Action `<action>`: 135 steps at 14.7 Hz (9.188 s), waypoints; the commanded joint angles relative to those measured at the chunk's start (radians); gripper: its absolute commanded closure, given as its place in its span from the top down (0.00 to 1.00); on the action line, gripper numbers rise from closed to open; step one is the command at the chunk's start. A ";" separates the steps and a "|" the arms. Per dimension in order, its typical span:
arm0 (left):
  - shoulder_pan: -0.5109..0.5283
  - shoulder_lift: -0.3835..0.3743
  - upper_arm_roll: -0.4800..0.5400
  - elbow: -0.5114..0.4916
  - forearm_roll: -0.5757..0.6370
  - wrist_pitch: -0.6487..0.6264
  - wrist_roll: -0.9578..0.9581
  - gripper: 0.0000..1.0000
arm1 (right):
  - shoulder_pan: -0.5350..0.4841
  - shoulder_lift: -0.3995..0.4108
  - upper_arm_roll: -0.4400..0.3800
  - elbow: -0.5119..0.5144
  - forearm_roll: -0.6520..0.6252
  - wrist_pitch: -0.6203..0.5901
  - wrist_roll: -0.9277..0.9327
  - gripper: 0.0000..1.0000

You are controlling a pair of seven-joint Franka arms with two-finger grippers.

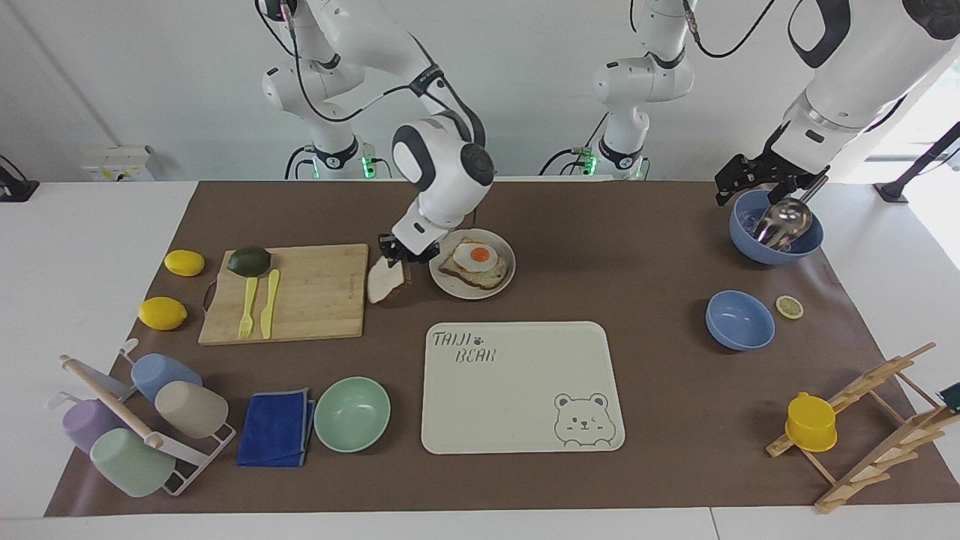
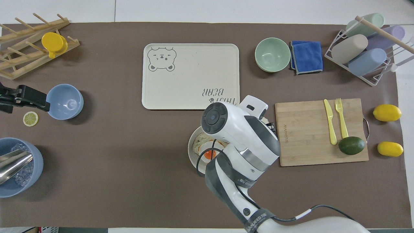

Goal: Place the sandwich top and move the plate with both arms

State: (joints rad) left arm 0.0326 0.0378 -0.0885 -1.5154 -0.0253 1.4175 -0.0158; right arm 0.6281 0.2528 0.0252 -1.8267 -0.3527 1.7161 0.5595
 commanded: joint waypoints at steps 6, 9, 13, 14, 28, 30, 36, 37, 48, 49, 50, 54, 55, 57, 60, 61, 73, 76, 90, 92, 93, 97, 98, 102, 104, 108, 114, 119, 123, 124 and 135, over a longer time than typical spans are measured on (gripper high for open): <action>0.012 -0.026 -0.007 -0.031 0.013 0.017 0.019 1.00 | 0.177 0.083 0.008 0.061 0.090 0.034 0.212 0.00; 0.012 -0.026 -0.008 -0.031 0.013 0.017 0.019 1.00 | 0.171 0.083 0.009 0.053 0.093 0.052 0.214 0.20; 0.012 -0.026 -0.007 -0.031 0.013 0.017 0.019 1.00 | 0.156 0.077 0.007 0.066 0.195 0.153 0.207 1.00; 0.012 -0.026 -0.007 -0.031 0.013 0.017 0.019 1.00 | 0.138 0.069 0.007 0.073 0.199 0.169 0.207 1.00; -0.005 -0.113 -0.016 -0.196 -0.033 0.076 0.016 1.00 | -0.551 -0.257 -0.028 0.101 0.368 -0.090 -0.361 1.00; -0.046 -0.179 -0.020 -0.349 -0.088 0.190 0.002 1.00 | -0.544 -0.270 -0.100 0.174 0.373 -0.194 -0.395 1.00; -0.294 -0.204 -0.020 -0.618 -0.231 0.464 -0.203 1.00 | -0.542 -0.274 -0.185 0.159 0.357 -0.205 -0.609 1.00; -0.340 -0.188 -0.020 -0.655 -0.231 0.536 -0.245 1.00 | -0.544 -0.274 -0.185 0.156 0.357 -0.196 -0.631 1.00; -0.531 -0.041 -0.020 -0.842 -0.504 0.955 -0.320 0.90 | -0.604 -0.239 -0.179 0.182 0.308 -0.205 -0.753 1.00; -0.552 -0.021 -0.020 -0.844 -0.527 1.004 -0.322 0.90 | -0.611 -0.237 -0.177 0.181 0.311 -0.202 -0.754 1.00; -0.577 0.002 -0.020 -0.844 -0.539 1.049 -0.331 0.89 | -0.613 -0.242 -0.176 0.179 0.327 -0.208 -0.750 1.00; -0.623 0.059 -0.020 -0.835 -0.556 1.127 -0.354 0.76 | -0.613 -0.239 -0.182 0.182 0.351 -0.214 -0.744 1.00; -0.622 0.059 -0.020 -0.835 -0.556 1.127 -0.352 0.73 | -0.611 -0.239 -0.185 0.181 0.351 -0.216 -0.742 1.00; -0.619 0.062 -0.020 -0.825 -0.558 1.124 -0.352 0.67 | -0.610 -0.239 -0.185 0.185 0.351 -0.213 -0.744 1.00; -0.622 0.063 -0.020 -0.822 -0.558 1.124 -0.354 0.54 | -0.602 -0.242 -0.183 0.184 0.353 -0.217 -0.707 1.00; -0.623 0.063 -0.020 -0.822 -0.558 1.124 -0.354 0.49 | -0.599 -0.242 -0.180 0.185 0.353 -0.219 -0.689 1.00; -0.625 0.063 -0.020 -0.824 -0.561 1.127 -0.351 0.00 | -0.597 -0.251 -0.174 0.185 0.351 -0.216 -0.684 1.00; -0.609 0.063 -0.020 -0.822 -0.561 1.118 -0.346 0.00 | -0.594 -0.253 -0.173 0.184 0.351 -0.216 -0.685 1.00; -0.403 0.088 -0.007 -0.553 -0.590 0.888 -0.111 0.00 | -0.593 -0.253 -0.171 0.185 0.348 -0.217 -0.684 1.00; -0.314 0.154 -0.005 -0.418 -0.578 0.803 -0.052 0.00 | -0.593 -0.254 -0.171 0.185 0.347 -0.217 -0.684 1.00; -0.289 0.201 -0.007 -0.355 -0.547 0.786 -0.052 0.00 | -0.593 -0.254 -0.169 0.185 0.347 -0.217 -0.682 1.00; -0.272 0.443 -0.005 -0.058 -0.429 0.694 -0.055 0.00 | -0.593 -0.254 -0.169 0.185 0.347 -0.216 -0.684 1.00; -0.267 0.491 -0.005 -0.007 -0.426 0.687 -0.058 0.00 | -0.593 -0.254 -0.169 0.185 0.347 -0.216 -0.684 1.00; -0.260 0.536 -0.007 0.002 -0.381 0.730 -0.053 0.00 | -0.593 -0.254 -0.169 0.185 0.347 -0.217 -0.684 1.00; -0.284 0.534 -0.007 -0.043 -0.378 0.790 -0.055 0.00 | -0.593 -0.254 -0.169 0.185 0.347 -0.217 -0.684 1.00; -0.281 0.534 -0.007 -0.045 -0.378 0.785 -0.055 0.00 | -0.593 -0.254 -0.169 0.185 0.347 -0.217 -0.684 1.00; -0.266 0.531 -0.007 -0.032 -0.383 0.743 -0.059 1.00 | -0.593 -0.254 -0.169 0.185 0.347 -0.217 -0.684 1.00; -0.178 0.447 -0.001 -0.006 -0.371 0.585 -0.062 1.00 | -0.593 -0.254 -0.169 0.185 0.347 -0.217 -0.684 1.00; -0.177 0.289 0.113 -0.057 -0.257 0.387 -0.058 1.00 | -0.591 -0.256 -0.169 0.185 0.347 -0.219 -0.684 1.00; -0.177 0.249 0.130 -0.057 -0.196 0.335 -0.056 1.00 | -0.591 -0.259 -0.169 0.185 0.347 -0.219 -0.682 1.00; -0.102 -0.059 0.093 -0.042 0.041 -0.099 -0.007 1.00 | -0.591 -0.276 -0.131 0.179 0.347 -0.248 -0.678 1.00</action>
State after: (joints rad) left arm -0.1136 0.0050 0.0530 -1.5281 -0.0066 1.3745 -0.0553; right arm 0.0382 -0.0053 -0.1174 -1.6461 -0.0199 1.4867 -0.1403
